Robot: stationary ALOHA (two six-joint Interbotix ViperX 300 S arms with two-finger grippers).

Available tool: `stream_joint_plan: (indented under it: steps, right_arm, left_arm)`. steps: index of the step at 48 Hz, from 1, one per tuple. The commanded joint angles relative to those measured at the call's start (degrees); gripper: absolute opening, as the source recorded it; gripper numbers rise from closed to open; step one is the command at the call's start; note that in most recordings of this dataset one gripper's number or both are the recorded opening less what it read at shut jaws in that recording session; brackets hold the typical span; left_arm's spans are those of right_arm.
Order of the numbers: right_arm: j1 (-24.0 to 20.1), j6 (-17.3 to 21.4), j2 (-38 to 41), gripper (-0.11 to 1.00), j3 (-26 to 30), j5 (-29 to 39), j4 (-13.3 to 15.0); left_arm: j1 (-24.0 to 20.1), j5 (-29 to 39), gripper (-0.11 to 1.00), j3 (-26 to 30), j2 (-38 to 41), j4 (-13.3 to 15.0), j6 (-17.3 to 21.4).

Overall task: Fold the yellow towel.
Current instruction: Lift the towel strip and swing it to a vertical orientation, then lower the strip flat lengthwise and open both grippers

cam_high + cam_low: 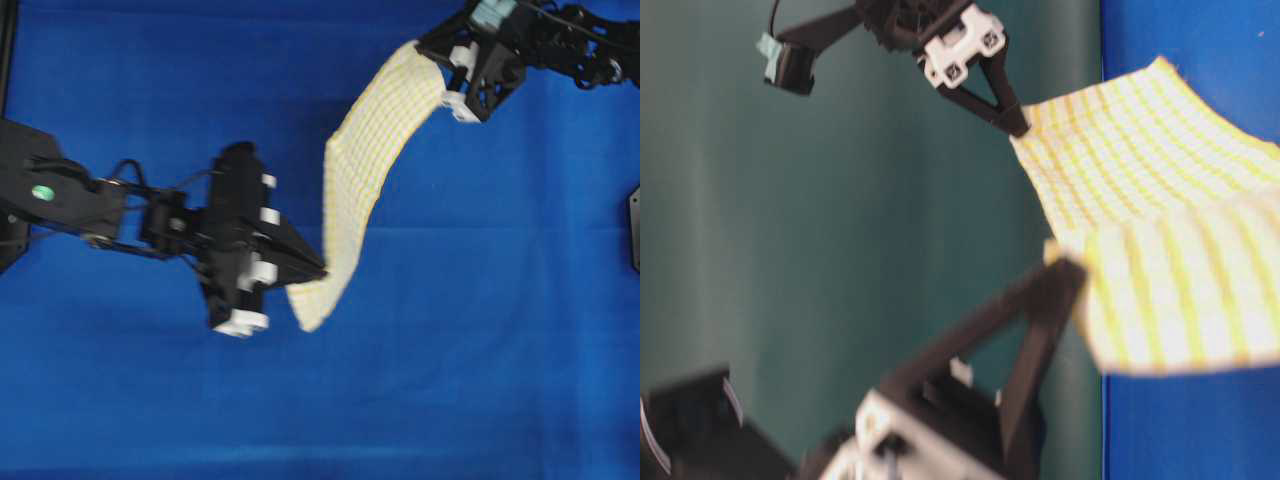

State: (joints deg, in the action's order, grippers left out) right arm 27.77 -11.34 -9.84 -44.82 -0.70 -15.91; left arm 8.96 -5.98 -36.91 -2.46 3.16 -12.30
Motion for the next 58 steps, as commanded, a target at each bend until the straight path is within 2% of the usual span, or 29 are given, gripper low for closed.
stream_joint_plan:
  steps: [1,10,27,46,58]
  right_arm:
    - [1.1,-0.1,0.3,0.04,2.7,-0.4,1.1]
    - [3.3,-0.1,1.7,0.04,4.7,-0.4,2.7]
    - [5.3,-0.4,3.8,0.04,7.9,-0.6,4.8]
    - [5.9,-0.4,4.7,0.04,9.2,-0.6,5.4]
    - [5.9,-0.4,4.7,0.04,9.2,-0.6,5.4]
  left_arm:
    - [0.4,-0.4,0.02,4.6,2.0,0.1,0.1]
    - [0.9,0.2,0.02,10.3,6.4,0.1,0.1]
    - [3.3,0.2,0.02,16.4,10.5,0.2,0.0]
    - [5.7,0.3,0.02,18.6,12.7,1.9,-0.3]
    - [6.3,0.4,0.02,18.4,12.7,2.1,-2.9]
